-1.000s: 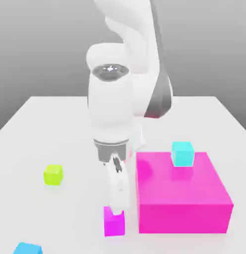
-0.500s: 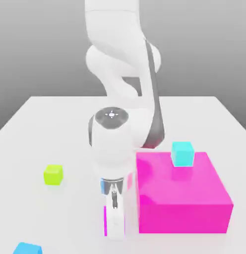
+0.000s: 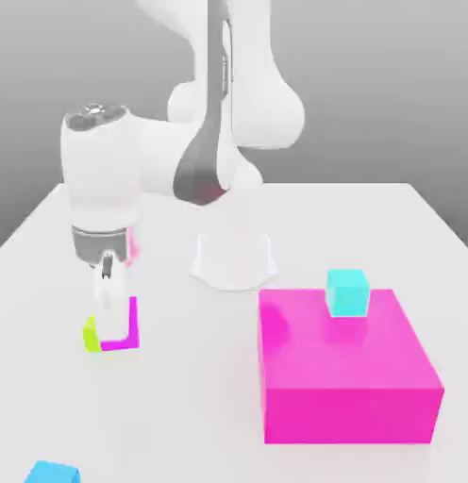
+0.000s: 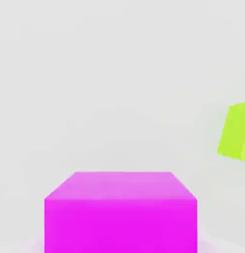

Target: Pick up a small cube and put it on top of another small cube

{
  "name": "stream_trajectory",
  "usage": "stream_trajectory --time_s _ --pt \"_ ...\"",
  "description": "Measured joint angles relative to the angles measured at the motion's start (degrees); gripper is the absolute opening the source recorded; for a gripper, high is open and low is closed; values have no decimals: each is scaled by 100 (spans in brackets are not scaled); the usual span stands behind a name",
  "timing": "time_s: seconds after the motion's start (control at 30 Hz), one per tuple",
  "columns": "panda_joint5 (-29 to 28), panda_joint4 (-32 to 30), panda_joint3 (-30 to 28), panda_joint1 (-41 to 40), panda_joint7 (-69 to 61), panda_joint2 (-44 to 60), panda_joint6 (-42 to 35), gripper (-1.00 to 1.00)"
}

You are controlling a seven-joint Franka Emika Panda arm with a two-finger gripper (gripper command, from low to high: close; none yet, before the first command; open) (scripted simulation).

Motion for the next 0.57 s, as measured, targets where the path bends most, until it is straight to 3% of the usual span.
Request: stream_trajectory --time_s 0.2,0.43,0.47,0.57 --pt "-387 -531 -752 -594 -1385 -601 -65 -100" --pt "253 -522 -933 -313 -1944 666 1182 -100" --pt "446 -516 -927 -266 -2077 851 1356 100" --pt "446 -516 -928 -219 -2077 851 1356 100"
